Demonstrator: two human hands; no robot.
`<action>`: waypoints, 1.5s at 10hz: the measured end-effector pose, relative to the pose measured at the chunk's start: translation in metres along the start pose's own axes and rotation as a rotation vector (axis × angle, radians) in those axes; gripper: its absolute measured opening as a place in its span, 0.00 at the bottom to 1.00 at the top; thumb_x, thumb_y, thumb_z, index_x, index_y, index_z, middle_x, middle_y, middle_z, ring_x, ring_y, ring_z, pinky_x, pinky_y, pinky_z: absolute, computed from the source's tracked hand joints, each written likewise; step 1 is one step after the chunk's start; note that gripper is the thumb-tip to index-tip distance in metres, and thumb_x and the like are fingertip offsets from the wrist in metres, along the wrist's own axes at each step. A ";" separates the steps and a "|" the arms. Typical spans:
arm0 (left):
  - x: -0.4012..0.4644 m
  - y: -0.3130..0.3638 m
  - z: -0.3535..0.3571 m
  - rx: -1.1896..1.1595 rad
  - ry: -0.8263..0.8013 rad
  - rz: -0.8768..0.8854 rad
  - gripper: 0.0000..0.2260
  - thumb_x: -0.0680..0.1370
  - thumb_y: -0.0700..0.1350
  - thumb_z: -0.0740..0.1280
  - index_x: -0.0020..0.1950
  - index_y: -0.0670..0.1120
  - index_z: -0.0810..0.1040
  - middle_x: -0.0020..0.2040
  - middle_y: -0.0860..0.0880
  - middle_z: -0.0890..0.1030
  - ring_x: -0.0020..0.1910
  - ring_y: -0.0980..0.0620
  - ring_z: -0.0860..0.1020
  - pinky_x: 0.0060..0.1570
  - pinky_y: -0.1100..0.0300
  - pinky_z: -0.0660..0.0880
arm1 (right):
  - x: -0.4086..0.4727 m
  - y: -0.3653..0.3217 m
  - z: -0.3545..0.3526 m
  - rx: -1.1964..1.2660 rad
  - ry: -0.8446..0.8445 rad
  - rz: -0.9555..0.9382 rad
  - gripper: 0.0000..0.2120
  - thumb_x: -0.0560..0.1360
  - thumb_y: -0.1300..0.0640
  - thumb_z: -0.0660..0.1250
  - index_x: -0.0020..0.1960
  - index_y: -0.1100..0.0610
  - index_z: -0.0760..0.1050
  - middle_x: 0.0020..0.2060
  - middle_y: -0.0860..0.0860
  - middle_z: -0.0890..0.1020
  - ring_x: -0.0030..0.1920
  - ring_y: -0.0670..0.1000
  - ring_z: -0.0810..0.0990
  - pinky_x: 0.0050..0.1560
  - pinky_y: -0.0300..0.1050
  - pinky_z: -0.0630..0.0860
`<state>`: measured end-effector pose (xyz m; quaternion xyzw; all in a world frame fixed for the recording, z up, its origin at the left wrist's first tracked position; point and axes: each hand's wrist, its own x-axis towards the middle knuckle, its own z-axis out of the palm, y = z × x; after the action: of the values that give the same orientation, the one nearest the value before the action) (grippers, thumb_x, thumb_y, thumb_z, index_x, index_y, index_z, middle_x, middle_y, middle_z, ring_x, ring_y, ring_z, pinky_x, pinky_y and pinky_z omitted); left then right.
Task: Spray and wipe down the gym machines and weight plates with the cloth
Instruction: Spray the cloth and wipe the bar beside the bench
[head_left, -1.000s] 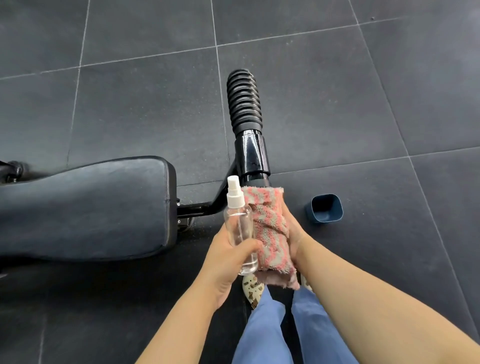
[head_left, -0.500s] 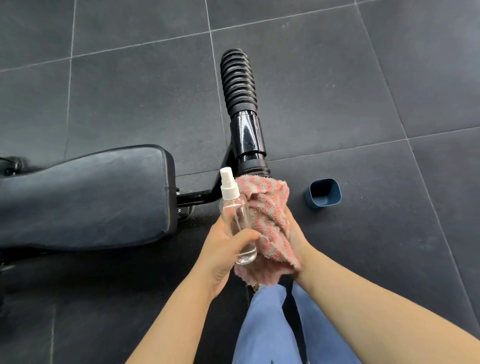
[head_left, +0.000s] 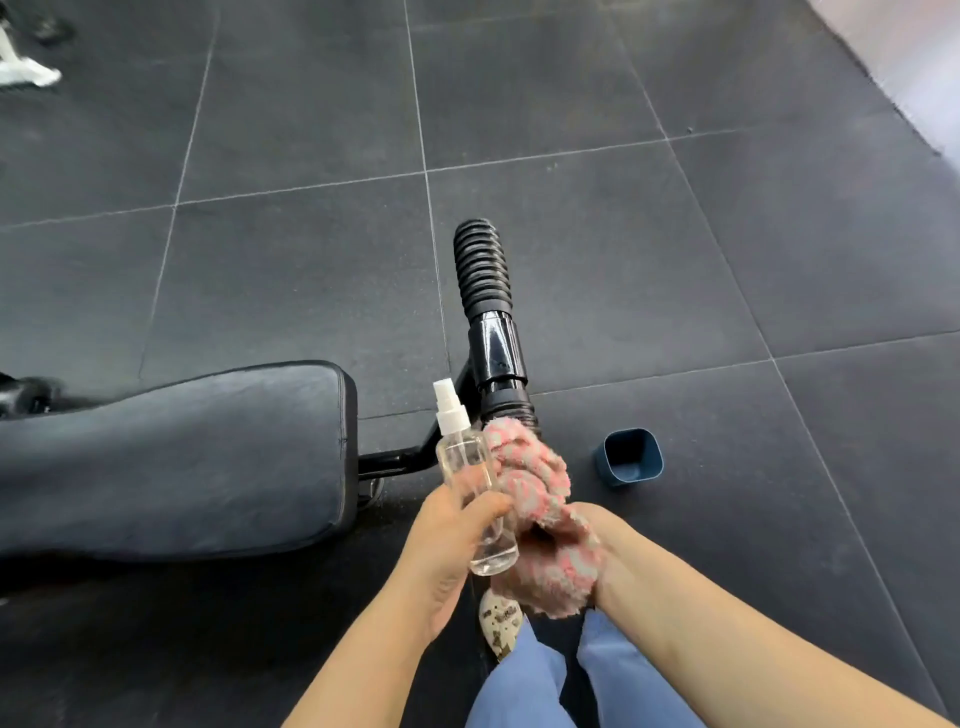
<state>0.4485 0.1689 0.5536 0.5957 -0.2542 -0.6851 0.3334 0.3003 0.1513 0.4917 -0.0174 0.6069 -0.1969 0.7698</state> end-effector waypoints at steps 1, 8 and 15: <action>-0.005 0.014 -0.005 0.010 -0.030 0.047 0.07 0.71 0.39 0.68 0.47 0.47 0.80 0.48 0.41 0.83 0.53 0.42 0.79 0.57 0.51 0.74 | -0.003 0.007 -0.005 -0.105 0.064 -0.099 0.09 0.78 0.64 0.59 0.41 0.62 0.74 0.24 0.52 0.81 0.30 0.50 0.80 0.35 0.40 0.78; 0.098 0.154 0.001 0.307 0.222 0.245 0.10 0.73 0.39 0.68 0.47 0.54 0.75 0.42 0.54 0.78 0.40 0.60 0.76 0.36 0.69 0.69 | 0.017 -0.251 0.064 -0.512 0.250 -0.823 0.11 0.78 0.52 0.60 0.42 0.59 0.68 0.38 0.54 0.68 0.40 0.52 0.65 0.40 0.44 0.61; 0.198 0.133 0.015 0.003 0.261 -0.076 0.20 0.75 0.34 0.64 0.64 0.51 0.74 0.54 0.47 0.82 0.53 0.50 0.80 0.56 0.54 0.76 | 0.139 -0.221 0.071 -0.157 -0.490 -0.009 0.47 0.48 0.41 0.83 0.62 0.60 0.74 0.54 0.60 0.82 0.53 0.58 0.82 0.52 0.56 0.79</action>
<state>0.4408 -0.0680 0.5272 0.6893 -0.1871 -0.6137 0.3364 0.3306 -0.1124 0.4403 -0.1268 0.4158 -0.1426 0.8892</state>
